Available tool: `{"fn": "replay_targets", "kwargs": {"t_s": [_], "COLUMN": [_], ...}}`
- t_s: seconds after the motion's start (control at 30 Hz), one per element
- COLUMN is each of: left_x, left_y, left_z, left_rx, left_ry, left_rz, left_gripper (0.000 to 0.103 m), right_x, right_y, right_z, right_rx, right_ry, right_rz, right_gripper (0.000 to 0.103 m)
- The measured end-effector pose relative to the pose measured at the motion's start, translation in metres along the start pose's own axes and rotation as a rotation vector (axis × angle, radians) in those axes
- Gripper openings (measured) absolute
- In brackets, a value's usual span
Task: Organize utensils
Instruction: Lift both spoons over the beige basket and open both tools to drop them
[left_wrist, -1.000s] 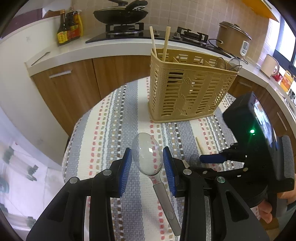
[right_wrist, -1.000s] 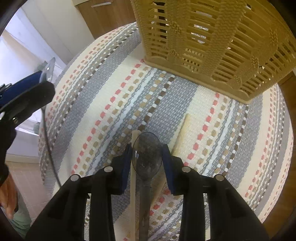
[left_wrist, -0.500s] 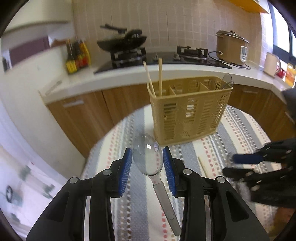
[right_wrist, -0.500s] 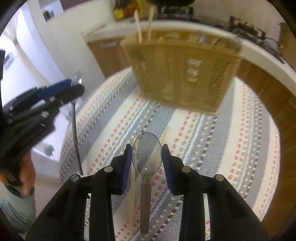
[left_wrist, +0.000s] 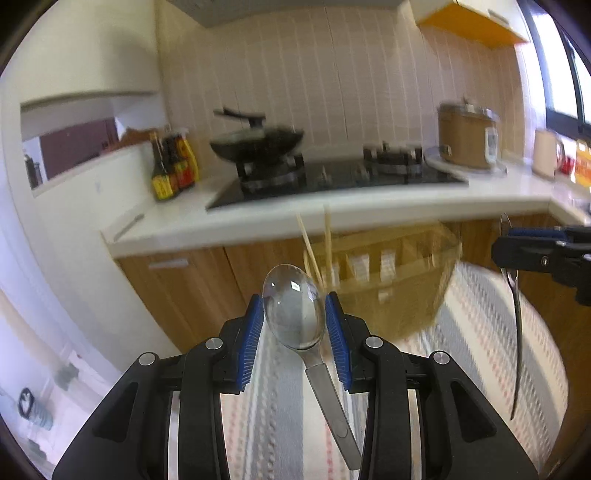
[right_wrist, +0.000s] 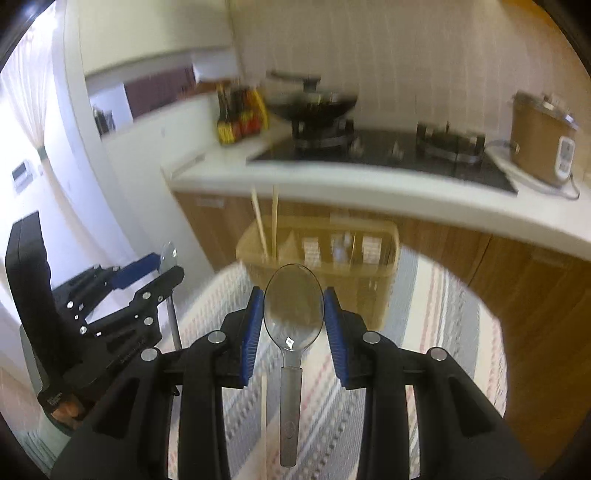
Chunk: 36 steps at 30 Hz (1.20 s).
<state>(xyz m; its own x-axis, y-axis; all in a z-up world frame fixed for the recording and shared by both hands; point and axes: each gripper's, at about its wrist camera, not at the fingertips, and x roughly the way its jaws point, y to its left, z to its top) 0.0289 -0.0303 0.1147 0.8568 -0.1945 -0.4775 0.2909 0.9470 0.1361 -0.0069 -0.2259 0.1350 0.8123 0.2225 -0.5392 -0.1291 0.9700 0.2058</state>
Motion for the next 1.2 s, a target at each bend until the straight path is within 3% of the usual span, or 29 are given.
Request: {"fn": "replay_targets", "kwargs": {"t_s": [0.27,0.47,0.6,0.77,1.0,1.2], "left_x": [0.002,0.041,0.075,0.116,0.135,0.136], "left_y": [0.03,0.015,-0.006,-0.021,-0.034,-0.038], "left_z": [0.085,0.112,0.11,0.089,0.058,0.043], "left_rx": [-0.153,-0.227,-0.215,-0.238,-0.227,-0.208], "left_ry": [-0.209,-0.3,-0.325,-0.273,-0.255,-0.233], "left_rz": [-0.021,-0.098,-0.107,-0.124,-0.065,-0.068], "left_gripper": [0.033,0.033,0.033,0.033,0.033,0.034], "right_x": [-0.012,0.016,0.043,0.072,0.095,0.093], "right_y": [-0.015,-0.043,-0.068,-0.084,-0.095,-0.081], "right_z": [0.061,0.09,0.092,0.074,0.044,0.028], "right_rx": [0.064,0.109,0.133,0.134,0.146,0.1], "right_ry": [-0.253,-0.369,-0.39,-0.381,-0.383,-0.381], "right_rz": [-0.029,-0.115,-0.168,-0.21,-0.241,-0.254], "right_gripper": [0.03,0.03,0.03,0.03,0.03,0.03]}}
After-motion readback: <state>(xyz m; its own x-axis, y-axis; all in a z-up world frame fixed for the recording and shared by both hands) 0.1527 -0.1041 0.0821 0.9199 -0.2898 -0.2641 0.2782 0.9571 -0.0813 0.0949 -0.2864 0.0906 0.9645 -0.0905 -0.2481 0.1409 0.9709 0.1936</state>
